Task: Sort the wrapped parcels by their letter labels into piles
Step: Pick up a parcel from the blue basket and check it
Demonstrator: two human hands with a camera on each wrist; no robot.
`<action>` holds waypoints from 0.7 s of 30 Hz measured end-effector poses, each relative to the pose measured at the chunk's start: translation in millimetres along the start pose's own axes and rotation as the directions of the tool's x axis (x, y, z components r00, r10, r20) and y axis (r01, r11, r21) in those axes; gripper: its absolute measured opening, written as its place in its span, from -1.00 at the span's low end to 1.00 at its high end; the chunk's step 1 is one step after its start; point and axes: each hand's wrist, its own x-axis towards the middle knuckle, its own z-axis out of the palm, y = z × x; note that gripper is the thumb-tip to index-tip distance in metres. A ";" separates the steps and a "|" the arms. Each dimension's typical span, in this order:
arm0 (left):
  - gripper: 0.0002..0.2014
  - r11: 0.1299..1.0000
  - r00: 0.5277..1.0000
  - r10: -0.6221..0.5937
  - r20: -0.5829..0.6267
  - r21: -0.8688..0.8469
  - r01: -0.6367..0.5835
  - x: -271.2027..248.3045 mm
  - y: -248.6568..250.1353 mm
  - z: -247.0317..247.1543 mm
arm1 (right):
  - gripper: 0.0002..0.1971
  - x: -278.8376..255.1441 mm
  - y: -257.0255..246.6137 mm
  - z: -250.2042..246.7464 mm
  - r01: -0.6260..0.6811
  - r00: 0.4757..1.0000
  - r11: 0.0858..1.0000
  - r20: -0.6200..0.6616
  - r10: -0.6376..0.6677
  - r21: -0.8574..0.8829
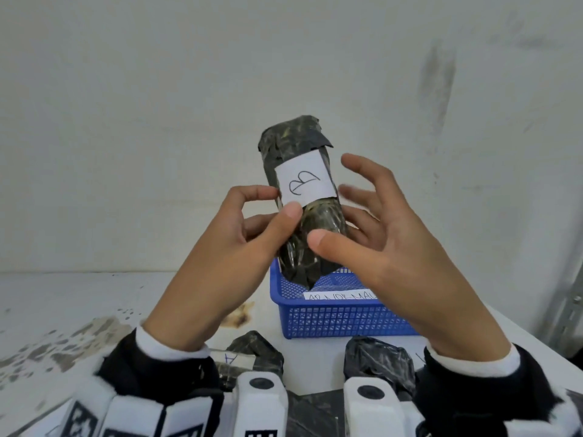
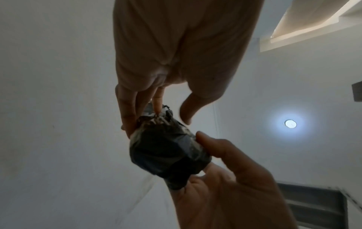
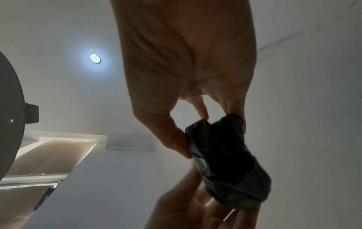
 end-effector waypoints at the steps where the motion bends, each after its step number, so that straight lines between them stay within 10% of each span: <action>1: -0.49 1.000 1.000 0.011 -0.009 0.013 -0.011 0.5 -0.7 0.5 | -0.19 0.0 -0.7 -0.1 -0.013 1.000 1.000 0.022 0.012 0.023; 8: -0.47 0.994 1.000 0.021 0.005 0.108 -0.022 0.5 0.1 -1.2 | -0.55 -1.2 -6.2 -6.5 -0.051 0.998 0.998 -0.025 0.052 0.049; 21: -0.61 0.984 0.997 0.071 -0.001 0.164 -0.070 1.6 -4.3 -1.6 | -0.59 1.9 -3.4 -4.4 -0.081 0.992 0.996 -0.103 0.078 -0.029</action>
